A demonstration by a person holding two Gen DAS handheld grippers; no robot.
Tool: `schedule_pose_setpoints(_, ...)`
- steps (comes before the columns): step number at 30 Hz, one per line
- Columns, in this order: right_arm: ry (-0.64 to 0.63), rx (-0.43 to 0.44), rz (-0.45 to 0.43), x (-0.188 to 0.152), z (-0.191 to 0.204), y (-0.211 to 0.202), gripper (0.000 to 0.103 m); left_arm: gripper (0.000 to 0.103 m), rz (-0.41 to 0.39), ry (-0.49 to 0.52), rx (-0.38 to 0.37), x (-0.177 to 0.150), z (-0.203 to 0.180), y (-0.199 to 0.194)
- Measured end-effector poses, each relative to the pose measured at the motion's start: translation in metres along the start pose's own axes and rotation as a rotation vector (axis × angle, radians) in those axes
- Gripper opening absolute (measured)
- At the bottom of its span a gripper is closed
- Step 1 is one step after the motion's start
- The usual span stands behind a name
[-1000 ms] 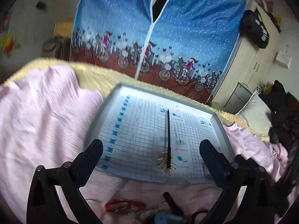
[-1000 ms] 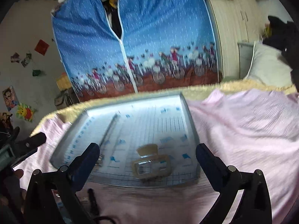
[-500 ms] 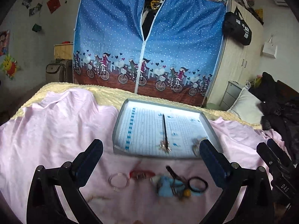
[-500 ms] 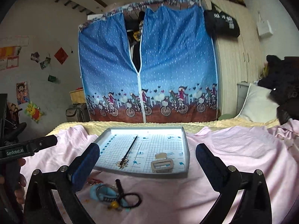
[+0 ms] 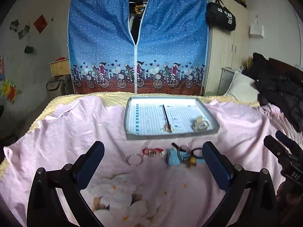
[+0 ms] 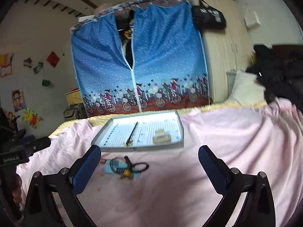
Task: Organize jewelry
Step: 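Open both tools and lift them away from the tray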
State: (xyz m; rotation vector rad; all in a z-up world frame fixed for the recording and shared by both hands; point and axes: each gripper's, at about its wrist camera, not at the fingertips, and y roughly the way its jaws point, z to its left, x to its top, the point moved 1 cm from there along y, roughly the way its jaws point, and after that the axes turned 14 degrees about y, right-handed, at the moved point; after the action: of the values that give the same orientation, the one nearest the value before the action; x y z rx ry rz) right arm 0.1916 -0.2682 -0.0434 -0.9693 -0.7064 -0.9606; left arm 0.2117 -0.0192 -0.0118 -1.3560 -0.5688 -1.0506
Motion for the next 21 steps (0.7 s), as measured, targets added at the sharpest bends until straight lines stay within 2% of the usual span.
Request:
schedule_pose_setpoints(5,0.03,-0.054,0.045,-0.016,-0.004,-0.009,0.103,0.101,0.031,0.043,-0.023,-0.025,-0.007,-0.006)
schedule_pose_setpoints(9,0.059,-0.1,0.137,-0.035,-0.005,-0.004,0.103,0.101,0.101,0.125,-0.047,-0.043,-0.018,-0.001)
schedule_pose_setpoints(16,-0.035,-0.144,0.18,-0.05,0.008,0.006,0.103,0.101,0.143,0.102,-0.041,-0.069,-0.011,0.006)
schedule_pose_setpoints(21,-0.062,-0.161,0.212,-0.055,0.011,0.013,0.103,0.101,0.186,0.048,-0.05,-0.078,0.003,0.014)
